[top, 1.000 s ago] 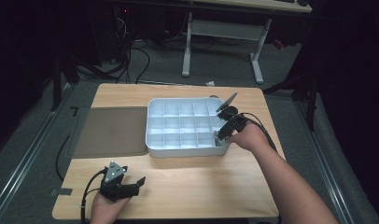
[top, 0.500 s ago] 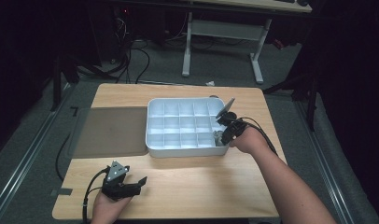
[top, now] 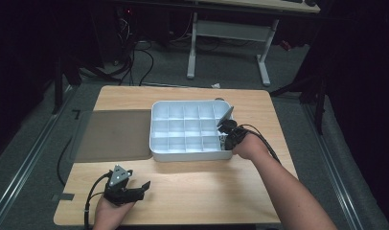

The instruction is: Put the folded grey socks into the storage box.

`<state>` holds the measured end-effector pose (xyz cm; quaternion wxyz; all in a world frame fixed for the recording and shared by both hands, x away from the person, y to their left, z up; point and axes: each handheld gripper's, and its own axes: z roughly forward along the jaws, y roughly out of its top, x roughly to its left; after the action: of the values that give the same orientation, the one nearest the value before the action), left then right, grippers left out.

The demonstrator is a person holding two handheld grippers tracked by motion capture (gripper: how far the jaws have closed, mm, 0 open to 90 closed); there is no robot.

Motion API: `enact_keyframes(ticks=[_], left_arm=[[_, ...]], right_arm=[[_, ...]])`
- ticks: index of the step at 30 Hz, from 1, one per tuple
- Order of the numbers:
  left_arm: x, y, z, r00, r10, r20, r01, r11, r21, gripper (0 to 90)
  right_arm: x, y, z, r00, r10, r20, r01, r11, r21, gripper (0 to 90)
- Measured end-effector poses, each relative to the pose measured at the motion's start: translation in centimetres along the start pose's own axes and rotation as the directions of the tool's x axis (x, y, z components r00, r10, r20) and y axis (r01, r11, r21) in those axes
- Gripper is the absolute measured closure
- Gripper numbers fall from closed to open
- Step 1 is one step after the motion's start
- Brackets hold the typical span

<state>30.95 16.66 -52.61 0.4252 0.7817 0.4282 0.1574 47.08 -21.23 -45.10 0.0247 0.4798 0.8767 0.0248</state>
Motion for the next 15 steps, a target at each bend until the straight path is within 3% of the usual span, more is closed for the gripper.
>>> enact_keyframes(ticks=[2,7,12,15], left_arm=[[-0.1,0.0,0.0,1.0000,-0.001,0.001,0.001,1.0000,0.000,18.0],[0.1,-0.1,0.0,1.0000,-0.005,0.002,0.005,1.0000,0.002,18.1],[0.3,-0.1,0.0,0.9999,-0.010,-0.001,0.010,0.9999,0.004,18.1],[0.4,-0.2,0.0,0.9999,-0.014,-0.001,0.014,0.9999,0.001,18.2]], right_arm=[[-0.2,0.0,-0.8,0.9999,-0.012,0.001,0.012,1.000,-0.021,89.8],[-0.8,1.2,-2.7,0.9991,0.030,0.030,-0.027,0.996,-0.086,89.6],[-0.7,2.5,-0.9,0.9975,0.018,0.068,-0.015,0.999,-0.048,89.8],[-0.6,2.8,0.5,0.9978,0.027,0.061,-0.026,0.999,-0.023,90.0]])
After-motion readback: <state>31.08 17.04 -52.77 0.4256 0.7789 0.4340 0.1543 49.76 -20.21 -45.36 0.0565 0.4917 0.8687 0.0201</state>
